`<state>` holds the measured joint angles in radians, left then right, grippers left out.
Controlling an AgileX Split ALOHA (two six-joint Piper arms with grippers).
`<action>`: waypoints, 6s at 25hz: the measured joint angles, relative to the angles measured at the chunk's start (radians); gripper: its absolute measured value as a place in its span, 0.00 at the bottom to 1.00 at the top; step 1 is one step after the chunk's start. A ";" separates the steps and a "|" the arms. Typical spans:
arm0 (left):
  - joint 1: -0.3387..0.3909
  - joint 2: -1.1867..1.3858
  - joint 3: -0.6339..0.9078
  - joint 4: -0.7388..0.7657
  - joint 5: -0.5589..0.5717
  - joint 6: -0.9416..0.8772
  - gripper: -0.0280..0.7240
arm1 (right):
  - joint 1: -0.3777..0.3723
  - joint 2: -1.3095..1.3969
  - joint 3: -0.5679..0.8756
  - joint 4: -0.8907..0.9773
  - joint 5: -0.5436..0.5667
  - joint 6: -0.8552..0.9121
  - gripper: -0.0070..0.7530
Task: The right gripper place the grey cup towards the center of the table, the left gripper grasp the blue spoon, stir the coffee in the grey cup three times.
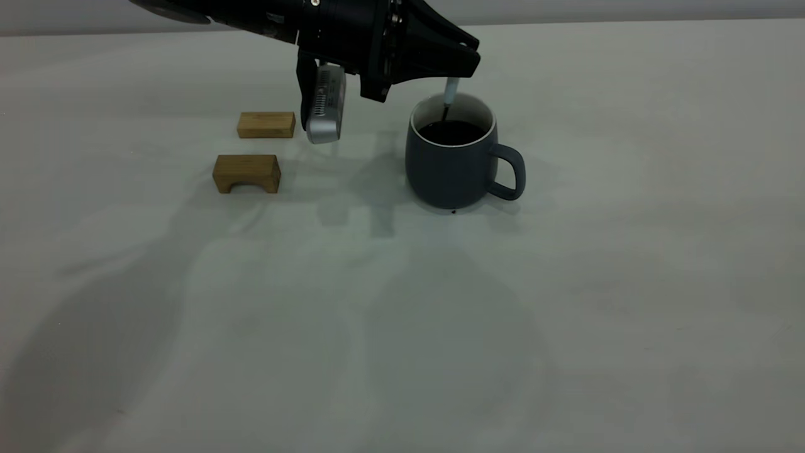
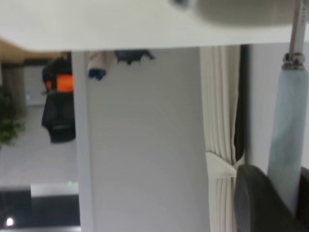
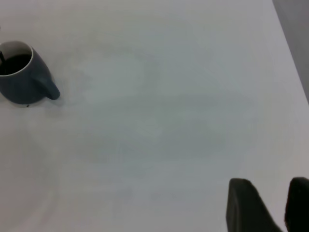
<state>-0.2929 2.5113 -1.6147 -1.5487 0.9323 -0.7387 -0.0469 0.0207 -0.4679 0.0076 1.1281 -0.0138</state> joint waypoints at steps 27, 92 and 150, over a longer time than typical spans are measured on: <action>-0.021 0.000 0.000 0.053 -0.049 0.040 0.25 | 0.000 0.000 0.000 0.000 0.000 0.000 0.32; -0.010 -1.788 0.751 1.832 0.236 0.471 0.57 | 0.000 0.000 0.000 0.001 0.000 -0.002 0.32; 0.282 -2.530 1.127 1.612 0.198 0.659 0.57 | 0.000 0.000 0.000 0.003 0.000 -0.002 0.32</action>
